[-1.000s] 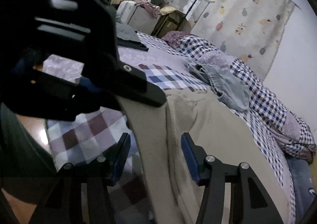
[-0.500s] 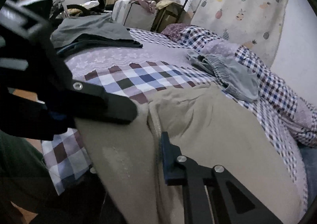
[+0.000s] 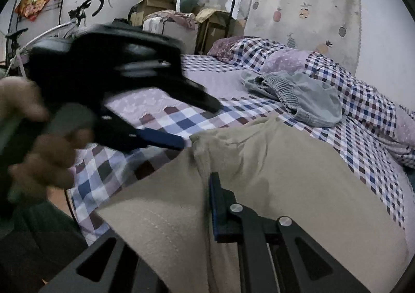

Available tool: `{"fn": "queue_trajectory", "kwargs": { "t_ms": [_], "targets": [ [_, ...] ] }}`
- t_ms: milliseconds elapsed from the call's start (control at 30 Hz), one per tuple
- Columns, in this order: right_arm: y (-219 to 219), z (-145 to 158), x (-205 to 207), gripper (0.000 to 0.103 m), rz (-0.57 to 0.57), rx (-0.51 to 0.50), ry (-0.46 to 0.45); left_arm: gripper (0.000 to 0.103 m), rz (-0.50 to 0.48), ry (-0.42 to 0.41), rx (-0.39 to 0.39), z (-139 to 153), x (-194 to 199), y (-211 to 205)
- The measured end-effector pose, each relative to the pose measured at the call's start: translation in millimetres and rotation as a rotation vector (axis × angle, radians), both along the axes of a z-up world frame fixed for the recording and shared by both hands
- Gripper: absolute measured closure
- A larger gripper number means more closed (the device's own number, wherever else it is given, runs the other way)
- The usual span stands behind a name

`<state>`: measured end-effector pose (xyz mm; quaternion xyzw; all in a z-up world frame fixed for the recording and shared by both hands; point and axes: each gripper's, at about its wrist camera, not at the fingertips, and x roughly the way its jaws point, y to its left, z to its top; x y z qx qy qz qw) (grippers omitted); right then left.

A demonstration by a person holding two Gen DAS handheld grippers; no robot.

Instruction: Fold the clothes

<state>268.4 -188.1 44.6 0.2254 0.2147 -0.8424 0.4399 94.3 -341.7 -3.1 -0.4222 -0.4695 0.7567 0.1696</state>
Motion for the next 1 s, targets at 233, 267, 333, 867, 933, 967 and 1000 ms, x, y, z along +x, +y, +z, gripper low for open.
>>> {"fn": "queue_trajectory", "kwargs": {
  "t_ms": [233, 267, 333, 867, 933, 967, 1000],
  "targets": [
    [11.8, 12.3, -4.5, 0.097, -0.008, -0.044, -0.037, 0.037, -0.097, -0.004, -0.06, 0.8, -70.7, 5.9],
    [13.1, 13.7, -5.2, 0.097, -0.009, -0.05, -0.042, 0.037, -0.106, 0.0, -0.066, 0.1, -78.0, 8.8],
    [16.4, 16.2, -6.8, 0.097, -0.014, -0.062, -0.055, 0.037, -0.132, 0.008, -0.084, -0.6, -98.4, 12.0],
    [37.0, 14.0, -9.2, 0.099, -0.053, -0.063, -0.108, 0.096, -0.256, 0.036, -0.263, 9.3, -160.3, 34.0],
    [34.7, 10.4, -7.9, 0.099, -0.048, -0.056, -0.117, 0.097, -0.232, 0.067, -0.245, 22.4, -148.7, 26.3],
    [32.9, 9.0, -7.3, 0.099, -0.043, -0.052, -0.123, 0.097, -0.22, 0.084, -0.236, 30.4, -141.7, 22.3],
    [32.0, 11.8, -3.7, 0.099, -0.036, -0.057, -0.119, 0.097, -0.21, 0.102, -0.228, 38.1, -135.6, 19.5]
  ]
}}
